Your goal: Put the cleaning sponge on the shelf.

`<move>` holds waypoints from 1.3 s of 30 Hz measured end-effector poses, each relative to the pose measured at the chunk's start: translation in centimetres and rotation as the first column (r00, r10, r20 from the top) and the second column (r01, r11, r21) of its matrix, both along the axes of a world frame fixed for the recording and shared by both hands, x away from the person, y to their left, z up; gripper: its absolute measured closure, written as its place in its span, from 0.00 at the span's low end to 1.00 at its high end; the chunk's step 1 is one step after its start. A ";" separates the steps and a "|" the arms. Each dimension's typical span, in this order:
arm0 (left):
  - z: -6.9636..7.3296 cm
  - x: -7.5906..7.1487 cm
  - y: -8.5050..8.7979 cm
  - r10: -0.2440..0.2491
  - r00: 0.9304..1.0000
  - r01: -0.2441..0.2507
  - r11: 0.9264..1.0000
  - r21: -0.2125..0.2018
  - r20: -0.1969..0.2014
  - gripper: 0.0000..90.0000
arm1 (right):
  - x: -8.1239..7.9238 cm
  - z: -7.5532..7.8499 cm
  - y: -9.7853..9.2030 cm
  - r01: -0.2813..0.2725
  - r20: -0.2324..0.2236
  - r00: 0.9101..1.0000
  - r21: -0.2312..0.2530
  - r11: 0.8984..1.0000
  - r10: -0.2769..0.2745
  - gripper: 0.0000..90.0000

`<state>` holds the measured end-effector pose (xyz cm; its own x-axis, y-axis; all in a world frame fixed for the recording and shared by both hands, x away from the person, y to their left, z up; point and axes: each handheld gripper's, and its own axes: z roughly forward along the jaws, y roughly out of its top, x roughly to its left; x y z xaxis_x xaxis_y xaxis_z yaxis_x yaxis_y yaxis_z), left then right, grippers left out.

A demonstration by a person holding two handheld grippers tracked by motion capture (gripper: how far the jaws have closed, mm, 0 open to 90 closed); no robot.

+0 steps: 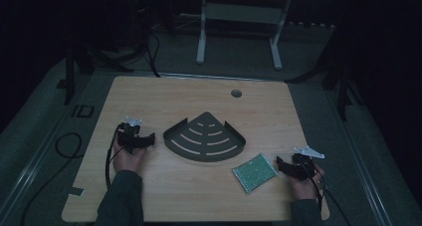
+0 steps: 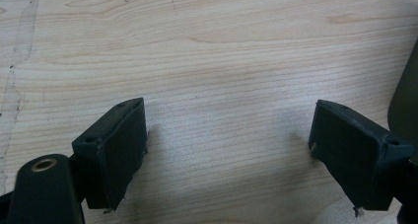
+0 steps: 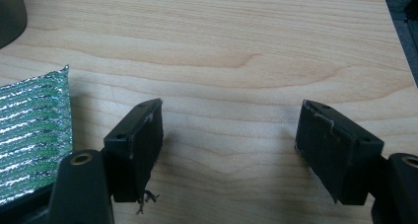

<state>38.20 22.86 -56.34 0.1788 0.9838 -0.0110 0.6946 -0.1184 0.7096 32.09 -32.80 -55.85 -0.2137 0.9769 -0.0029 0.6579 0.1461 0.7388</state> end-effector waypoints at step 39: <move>0.0 0.0 0.0 -0.002 1.000 0.002 1.000 0.000 0.000 0.17 | -6.7 4.1 7.6 -0.330 0.084 0.941 -0.004 0.944 0.329 0.97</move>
